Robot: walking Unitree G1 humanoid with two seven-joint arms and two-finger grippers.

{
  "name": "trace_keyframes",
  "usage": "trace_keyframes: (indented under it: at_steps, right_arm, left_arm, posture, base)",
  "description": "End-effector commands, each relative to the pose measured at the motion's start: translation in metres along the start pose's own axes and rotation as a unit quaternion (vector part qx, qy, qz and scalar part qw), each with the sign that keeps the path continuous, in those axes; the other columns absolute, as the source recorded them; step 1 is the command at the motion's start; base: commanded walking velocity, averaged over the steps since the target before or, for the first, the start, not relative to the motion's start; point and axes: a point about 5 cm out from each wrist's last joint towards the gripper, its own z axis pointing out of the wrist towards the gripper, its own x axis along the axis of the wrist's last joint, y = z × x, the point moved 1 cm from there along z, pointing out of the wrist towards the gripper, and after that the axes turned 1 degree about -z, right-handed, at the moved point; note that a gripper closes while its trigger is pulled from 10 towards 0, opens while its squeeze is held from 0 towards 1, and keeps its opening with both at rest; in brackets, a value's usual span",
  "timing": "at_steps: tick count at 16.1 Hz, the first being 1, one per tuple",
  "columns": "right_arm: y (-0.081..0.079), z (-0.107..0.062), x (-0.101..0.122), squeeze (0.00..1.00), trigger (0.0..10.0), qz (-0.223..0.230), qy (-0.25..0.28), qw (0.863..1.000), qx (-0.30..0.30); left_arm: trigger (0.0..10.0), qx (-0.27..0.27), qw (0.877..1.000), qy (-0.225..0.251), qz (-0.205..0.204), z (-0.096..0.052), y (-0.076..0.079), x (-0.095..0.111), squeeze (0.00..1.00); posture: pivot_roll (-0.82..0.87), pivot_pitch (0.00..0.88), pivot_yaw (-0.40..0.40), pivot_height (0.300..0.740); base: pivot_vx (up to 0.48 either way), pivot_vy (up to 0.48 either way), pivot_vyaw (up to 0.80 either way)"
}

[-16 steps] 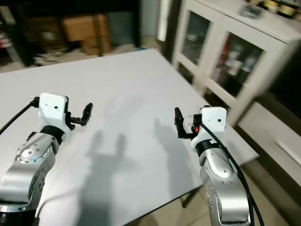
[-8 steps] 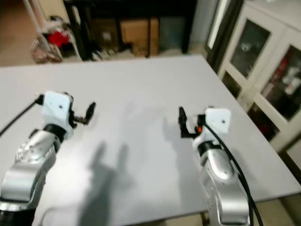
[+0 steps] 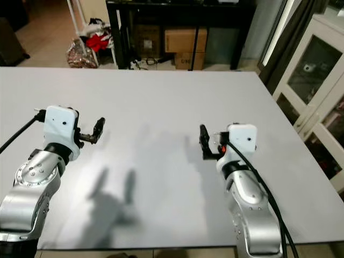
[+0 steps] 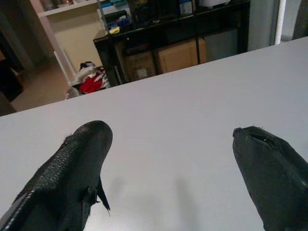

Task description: Setting the table

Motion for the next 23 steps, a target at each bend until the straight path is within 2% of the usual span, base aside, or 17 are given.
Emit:
trace_keyframes:
  at_steps: [1,5,9,12,20,23]
  right_arm:
    - [0.005,0.002,0.000,1.00,10.0,-0.005,0.003,1.000,-0.014]
    - [0.000,0.003,0.001,1.00,10.0,0.004,0.004,1.000,0.018]
    - [-0.002,0.003,0.002,1.00,10.0,0.012,0.008,1.000,0.020]
    - [-0.004,0.002,0.001,1.00,10.0,0.011,0.007,1.000,0.021]
    - [-0.007,0.000,0.001,1.00,10.0,0.006,0.009,1.000,0.022]
    - [-0.008,0.001,0.000,1.00,10.0,0.005,0.009,1.000,0.023]
  left_arm:
    - [10.0,0.000,1.000,0.003,0.004,-0.001,0.001,0.002,0.00]
    - [10.0,0.000,1.000,0.006,0.004,-0.001,0.004,0.003,0.00]
    - [10.0,-0.003,1.000,0.007,0.004,0.001,0.004,0.005,0.00]
    - [10.0,-0.011,1.000,0.007,0.005,0.003,0.005,0.005,0.00]
    - [10.0,-0.018,1.000,0.003,0.006,0.001,0.006,0.003,0.00]
    - [10.0,-0.015,1.000,-0.003,0.005,-0.002,0.005,-0.001,0.00]
  posture:
    - [-0.03,0.000,-0.017,0.740]
    - [-0.03,0.000,-0.025,0.740]
    - [-0.03,0.000,-0.013,0.740]
    - [-0.03,0.000,-0.006,0.740]
    - [-0.03,0.000,-0.004,0.740]
    - [-0.03,0.000,-0.011,0.740]
  base:
    - [0.000,0.266,0.00]
    - [0.000,0.287,0.00]
    - [0.000,0.292,0.74]
    - [0.000,0.287,0.00]
    - [0.000,0.292,0.77]
    - [0.000,0.290,0.00]
